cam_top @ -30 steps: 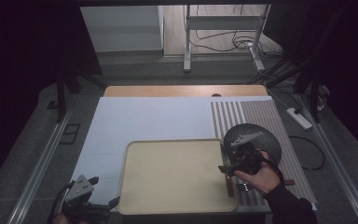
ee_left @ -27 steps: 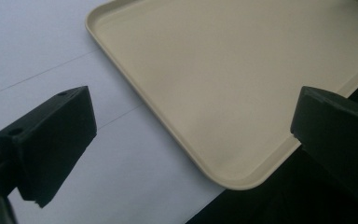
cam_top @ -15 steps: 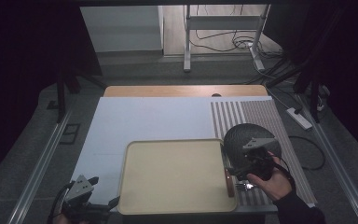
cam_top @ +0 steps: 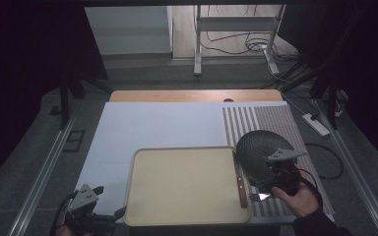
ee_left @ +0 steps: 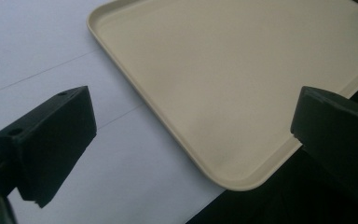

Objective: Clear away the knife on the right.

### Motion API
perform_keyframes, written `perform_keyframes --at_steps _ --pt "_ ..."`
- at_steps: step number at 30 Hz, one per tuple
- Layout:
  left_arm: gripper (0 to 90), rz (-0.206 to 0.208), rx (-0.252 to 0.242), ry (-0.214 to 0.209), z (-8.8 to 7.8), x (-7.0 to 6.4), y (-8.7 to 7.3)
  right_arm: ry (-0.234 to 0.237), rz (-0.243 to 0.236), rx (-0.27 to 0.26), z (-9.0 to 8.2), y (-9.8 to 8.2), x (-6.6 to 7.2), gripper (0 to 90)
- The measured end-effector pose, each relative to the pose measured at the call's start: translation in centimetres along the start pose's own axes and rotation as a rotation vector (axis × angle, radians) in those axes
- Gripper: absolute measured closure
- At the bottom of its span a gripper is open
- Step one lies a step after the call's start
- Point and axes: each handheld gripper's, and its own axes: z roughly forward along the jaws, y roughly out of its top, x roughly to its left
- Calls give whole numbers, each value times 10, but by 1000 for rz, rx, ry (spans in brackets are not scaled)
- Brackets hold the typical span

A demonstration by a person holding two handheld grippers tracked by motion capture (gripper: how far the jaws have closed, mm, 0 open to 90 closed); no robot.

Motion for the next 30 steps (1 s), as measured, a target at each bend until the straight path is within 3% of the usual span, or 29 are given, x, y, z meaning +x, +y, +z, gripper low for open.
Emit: perform_keyframes --at_steps 12,17,30 --pt "0 -32 -28 13 -3 2 -1 -42 39 -37 -16 -15 -5 65" --pt "0 -57 -51 60 -7 7 -4 -59 65 -50 -24 -26 -9 63" --pt "0 -58 -29 72 -5 8 -4 -62 122 -60 -37 -50 -15 58"
